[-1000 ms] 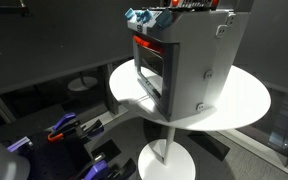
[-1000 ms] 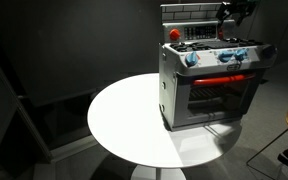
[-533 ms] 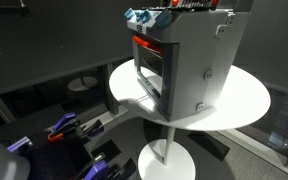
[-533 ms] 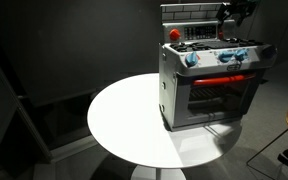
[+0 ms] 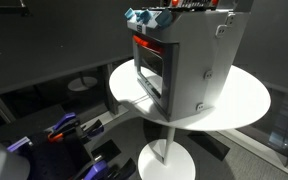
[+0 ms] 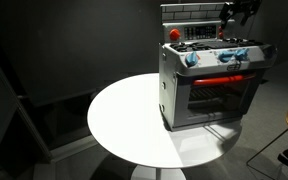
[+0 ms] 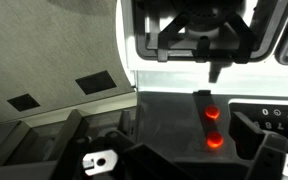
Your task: Press the top button on the right side of the stove
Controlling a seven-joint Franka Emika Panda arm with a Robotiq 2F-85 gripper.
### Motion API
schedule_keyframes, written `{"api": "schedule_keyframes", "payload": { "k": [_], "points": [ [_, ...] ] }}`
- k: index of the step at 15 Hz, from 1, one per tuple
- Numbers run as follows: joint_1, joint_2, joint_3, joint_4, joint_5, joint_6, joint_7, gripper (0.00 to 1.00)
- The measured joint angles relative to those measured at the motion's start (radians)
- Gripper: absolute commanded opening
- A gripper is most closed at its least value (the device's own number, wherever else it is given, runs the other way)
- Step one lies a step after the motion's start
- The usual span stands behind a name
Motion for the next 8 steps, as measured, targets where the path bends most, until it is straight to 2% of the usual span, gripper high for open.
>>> {"api": "schedule_keyframes", "payload": {
  "k": [8],
  "points": [
    [0.0,-0.015,-0.007,-0.009,-0.085,-0.002,0.073,1.0]
  ]
}}
